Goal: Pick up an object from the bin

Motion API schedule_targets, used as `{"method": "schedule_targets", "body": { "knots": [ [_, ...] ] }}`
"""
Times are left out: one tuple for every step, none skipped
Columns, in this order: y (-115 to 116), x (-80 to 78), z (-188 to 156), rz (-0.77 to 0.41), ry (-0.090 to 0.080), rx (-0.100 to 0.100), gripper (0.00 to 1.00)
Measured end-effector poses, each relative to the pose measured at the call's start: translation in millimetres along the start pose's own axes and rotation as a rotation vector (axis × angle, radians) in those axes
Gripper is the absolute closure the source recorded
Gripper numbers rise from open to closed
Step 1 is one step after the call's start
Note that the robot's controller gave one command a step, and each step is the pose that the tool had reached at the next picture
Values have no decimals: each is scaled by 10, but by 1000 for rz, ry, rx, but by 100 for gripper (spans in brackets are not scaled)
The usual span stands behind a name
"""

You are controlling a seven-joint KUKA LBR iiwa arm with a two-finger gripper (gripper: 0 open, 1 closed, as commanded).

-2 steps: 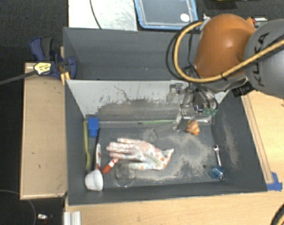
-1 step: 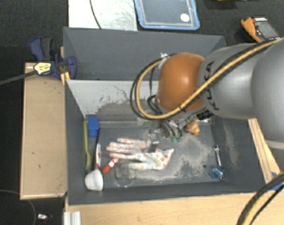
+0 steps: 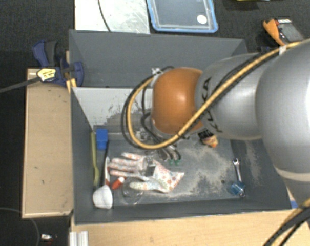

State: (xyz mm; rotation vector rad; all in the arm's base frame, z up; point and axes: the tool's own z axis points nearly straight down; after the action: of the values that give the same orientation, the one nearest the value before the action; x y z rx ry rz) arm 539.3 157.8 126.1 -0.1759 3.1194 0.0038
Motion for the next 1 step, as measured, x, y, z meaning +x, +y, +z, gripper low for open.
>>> {"method": "schedule_targets", "body": {
  "knots": [
    [-263, 498, -33, 39, 17, 4, 0]
  ]
}}
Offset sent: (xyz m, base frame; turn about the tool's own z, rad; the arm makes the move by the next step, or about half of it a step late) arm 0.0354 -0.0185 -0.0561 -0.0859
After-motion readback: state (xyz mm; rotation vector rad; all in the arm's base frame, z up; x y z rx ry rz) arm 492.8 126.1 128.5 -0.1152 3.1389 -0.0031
